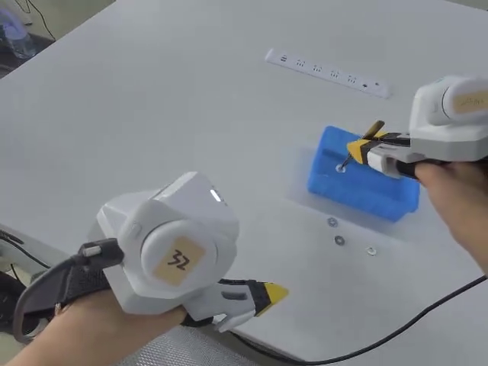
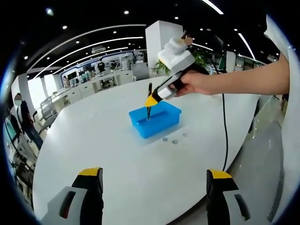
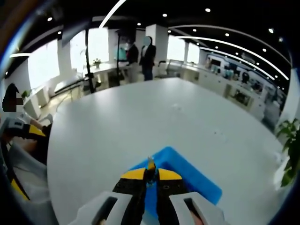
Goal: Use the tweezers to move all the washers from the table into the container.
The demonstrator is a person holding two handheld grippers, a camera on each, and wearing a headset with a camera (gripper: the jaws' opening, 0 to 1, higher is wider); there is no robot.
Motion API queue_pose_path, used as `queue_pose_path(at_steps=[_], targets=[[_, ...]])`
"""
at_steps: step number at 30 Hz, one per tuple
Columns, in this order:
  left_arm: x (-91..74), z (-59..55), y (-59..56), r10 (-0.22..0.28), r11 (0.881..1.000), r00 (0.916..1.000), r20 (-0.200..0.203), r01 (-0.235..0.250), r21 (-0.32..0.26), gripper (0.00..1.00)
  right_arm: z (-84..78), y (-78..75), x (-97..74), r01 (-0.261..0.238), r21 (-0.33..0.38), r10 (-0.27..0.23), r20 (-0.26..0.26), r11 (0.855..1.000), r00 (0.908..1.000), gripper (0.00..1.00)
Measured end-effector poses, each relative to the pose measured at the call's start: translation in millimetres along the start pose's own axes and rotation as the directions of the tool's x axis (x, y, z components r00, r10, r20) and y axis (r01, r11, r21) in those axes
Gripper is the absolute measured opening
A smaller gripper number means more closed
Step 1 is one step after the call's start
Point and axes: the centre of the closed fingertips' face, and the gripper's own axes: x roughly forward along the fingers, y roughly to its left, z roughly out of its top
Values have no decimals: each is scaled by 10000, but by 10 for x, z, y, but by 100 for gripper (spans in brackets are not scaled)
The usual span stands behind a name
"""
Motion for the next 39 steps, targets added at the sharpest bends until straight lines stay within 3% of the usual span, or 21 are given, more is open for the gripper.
queue_pose_path(at_steps=[11,17,28,39], targets=[[37,-9,-44,-162,9998,9999,18,162,-80,93,-158,-9,168,-32,-37,30,-459,10000,9989,4],[42,-57,-39,-150,9999,9998,-159,150,-30,93,-202,-41,237,-4,-182,-8,-670,9998,9978,4],[60,-82,-61,-195,9998,9994,-272,197,63,92,-327,-70,327,65,-131,-76,-877,9999,9961,4],[74,-70,-75,-242,9996,9992,-312,246,127,91,-314,-64,315,77,-162,-89,-785,9998,9969,4]])
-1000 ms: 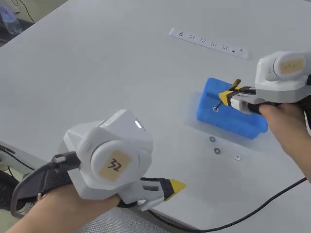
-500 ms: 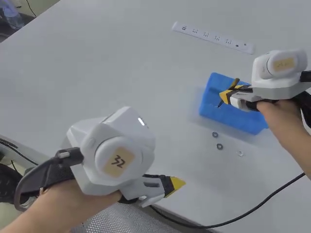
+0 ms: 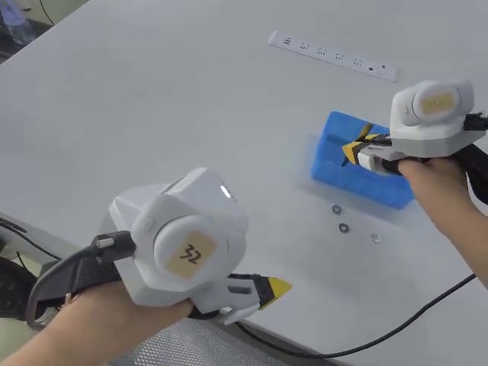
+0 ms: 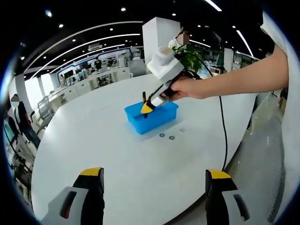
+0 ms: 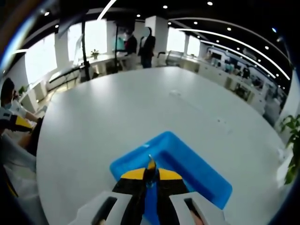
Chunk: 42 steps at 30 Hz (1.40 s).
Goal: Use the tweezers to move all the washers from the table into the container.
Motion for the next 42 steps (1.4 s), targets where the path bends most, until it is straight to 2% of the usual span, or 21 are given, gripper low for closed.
queue_pose_path(at_steps=[13,21,29,33,35,37,42], targets=[[-18,15,-5,35,10000,10000,46,-35,73,91,-4,-28,-22,59,414,-60,14,9991,10000,4],[-40,74,36,132,9997,9998,162,-136,208,91,122,-47,-211,148,541,-173,472,9984,9987,4],[-53,85,-4,101,9995,9997,238,-108,285,92,293,23,-430,170,356,-207,1062,9992,9941,4],[-64,76,0,151,9994,9996,230,-158,293,92,426,132,-592,145,178,-169,1424,9997,9897,4],[-70,76,6,168,9995,9995,251,-174,271,92,444,149,-600,193,20,-194,1494,9998,9886,4],[-72,75,11,187,9995,9995,256,-193,259,92,474,223,-680,180,-76,-166,1532,9998,9880,4],[-73,82,10,194,9994,9994,272,-202,293,92,453,312,-770,77,-61,-66,1645,10000,9863,4]])
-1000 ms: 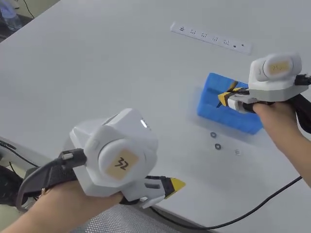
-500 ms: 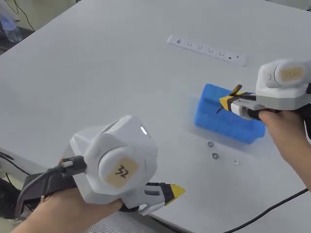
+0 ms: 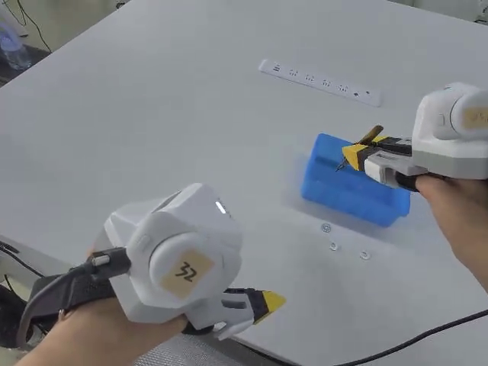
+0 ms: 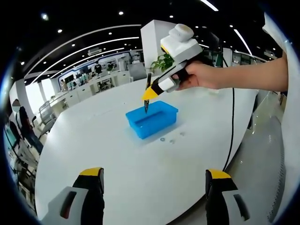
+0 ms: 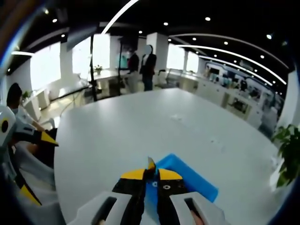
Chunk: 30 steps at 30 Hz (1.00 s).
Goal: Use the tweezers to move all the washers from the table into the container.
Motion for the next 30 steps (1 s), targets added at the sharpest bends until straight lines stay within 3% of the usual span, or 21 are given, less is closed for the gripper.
queue_pose_path(at_steps=[7,15,22,30], targets=[[11,-14,-27,-49,10000,10000,-8,49,-16,92,-135,144,-62,-51,-46,50,-248,10000,9997,4],[15,-31,-37,-67,10000,10000,-56,67,-29,91,-381,268,-7,-281,474,311,-631,9985,9975,4],[10,-58,-31,-94,9999,9999,-103,93,-107,92,-697,250,135,-324,628,405,-1312,9975,9905,4],[29,-50,-28,-86,9999,9999,-141,85,-95,91,-766,218,208,-346,543,428,-1597,9979,9862,4]])
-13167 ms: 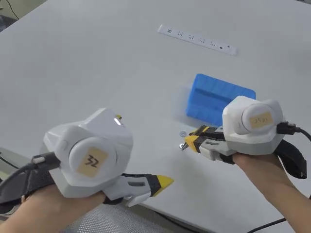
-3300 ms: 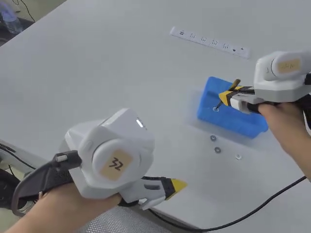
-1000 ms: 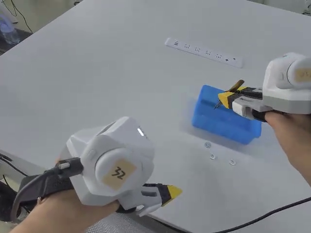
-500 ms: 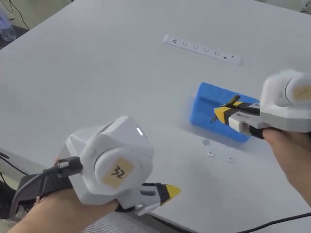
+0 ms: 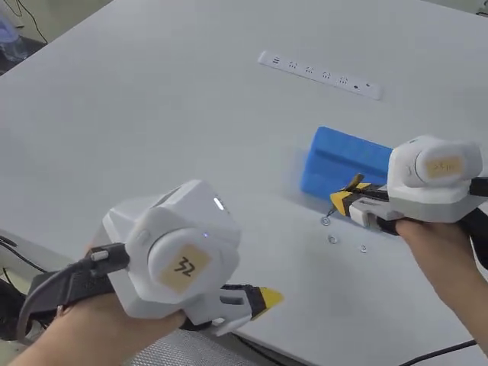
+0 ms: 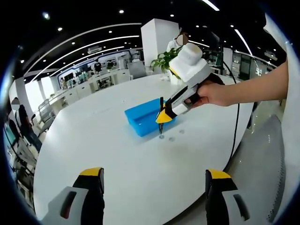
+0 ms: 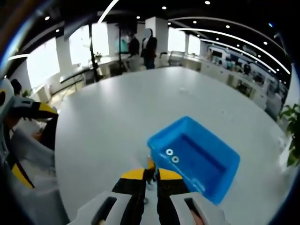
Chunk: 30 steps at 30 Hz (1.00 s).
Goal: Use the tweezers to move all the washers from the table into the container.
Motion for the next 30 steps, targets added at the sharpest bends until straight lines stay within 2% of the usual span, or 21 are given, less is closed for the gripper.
queue_pose_path(at_steps=[7,11,12,17,23,30], targets=[[4,-16,-20,-43,10000,10000,-77,43,67,91,-55,-55,52,-5,163,7,-116,9999,9999,5],[1,-19,-5,-4,10000,9999,-102,5,86,91,-108,-28,66,-27,233,33,-253,9997,9997,5],[1,-17,-2,2,10000,10000,-98,-1,82,91,-98,-33,57,-3,256,6,-108,9997,9999,5],[18,-29,-3,-21,9999,9999,-156,22,110,91,-99,-42,66,11,478,-8,-53,9989,10000,4],[36,-23,-34,-97,9998,9998,-150,99,169,91,-115,-26,67,148,129,-149,55,9998,9999,4],[39,-11,-48,-103,9997,9999,-123,106,230,91,-111,-26,79,149,490,-158,178,9987,9997,3]])
